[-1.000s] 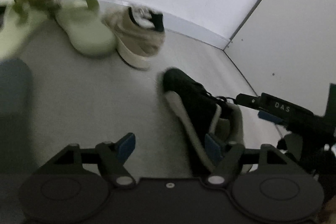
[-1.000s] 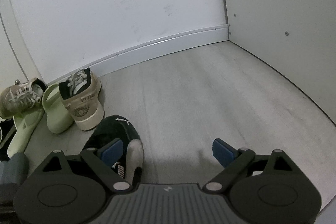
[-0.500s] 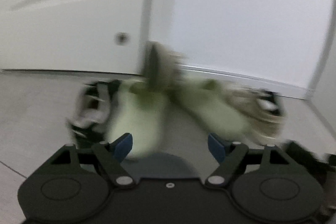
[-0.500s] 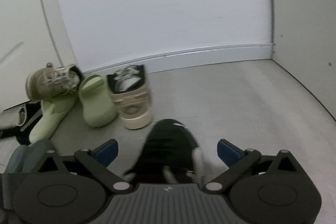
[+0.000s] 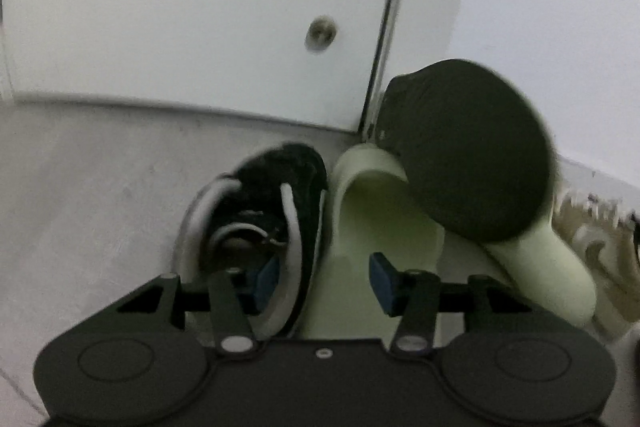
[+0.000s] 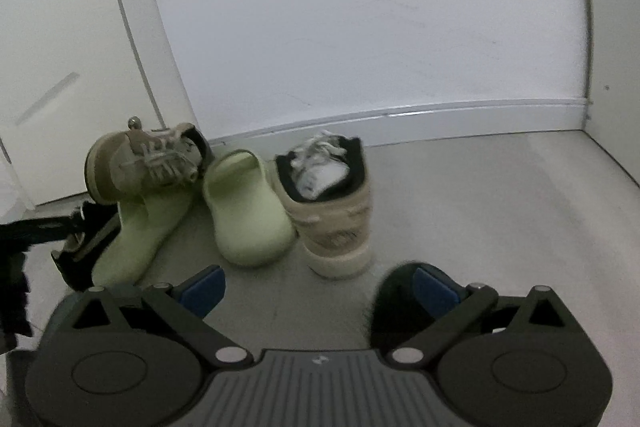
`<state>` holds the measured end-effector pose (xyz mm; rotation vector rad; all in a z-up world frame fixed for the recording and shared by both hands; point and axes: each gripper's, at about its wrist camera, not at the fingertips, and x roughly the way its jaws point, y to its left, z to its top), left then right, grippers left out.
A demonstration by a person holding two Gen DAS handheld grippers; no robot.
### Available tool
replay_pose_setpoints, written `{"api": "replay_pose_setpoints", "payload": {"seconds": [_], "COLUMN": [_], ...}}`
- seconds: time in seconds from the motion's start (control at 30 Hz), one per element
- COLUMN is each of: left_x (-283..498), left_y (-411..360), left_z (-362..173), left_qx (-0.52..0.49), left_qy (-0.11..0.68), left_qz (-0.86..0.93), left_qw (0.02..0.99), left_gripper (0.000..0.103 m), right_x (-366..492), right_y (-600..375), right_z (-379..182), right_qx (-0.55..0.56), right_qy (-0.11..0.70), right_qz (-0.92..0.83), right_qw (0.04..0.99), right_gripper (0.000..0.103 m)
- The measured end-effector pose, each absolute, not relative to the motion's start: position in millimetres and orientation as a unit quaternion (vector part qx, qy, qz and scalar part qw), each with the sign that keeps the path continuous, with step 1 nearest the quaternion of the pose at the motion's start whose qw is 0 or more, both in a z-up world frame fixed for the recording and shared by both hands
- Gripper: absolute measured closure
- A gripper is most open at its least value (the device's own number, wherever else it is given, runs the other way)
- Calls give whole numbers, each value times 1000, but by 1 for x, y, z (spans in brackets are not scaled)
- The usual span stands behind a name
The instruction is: Organize scattered shoes
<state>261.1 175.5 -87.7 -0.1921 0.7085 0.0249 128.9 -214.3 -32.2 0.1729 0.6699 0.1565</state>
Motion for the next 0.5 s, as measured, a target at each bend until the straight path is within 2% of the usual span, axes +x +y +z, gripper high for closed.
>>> {"api": "replay_pose_setpoints", "payload": {"seconds": [0.07,0.1,0.13,0.2,0.3,0.5], "left_x": [269,272,272,269,257,234], "left_y": [181,183,188,195,204,218], "left_z": [-92,-94,-95,-92,-84,-63], "left_qx": [-108,-114,-127,-155,-201,-255], "left_qy": [348,347,337,312,269,232], "left_qz": [25,31,38,50,68,79], "left_qw": [931,931,932,936,940,935], "left_gripper": [54,60,74,82,84,85], "right_x": [135,139,139,139,136,132], "right_y": [-208,-204,-203,-199,-197,-201], "right_z": [-32,-32,-32,-34,-36,-37], "right_qx": [84,83,83,80,71,73], "right_qy": [326,326,326,329,335,339], "right_qz": [82,85,85,89,93,84], "right_qw": [938,938,938,937,935,934], "right_gripper": [3,3,3,3,3,3]}}
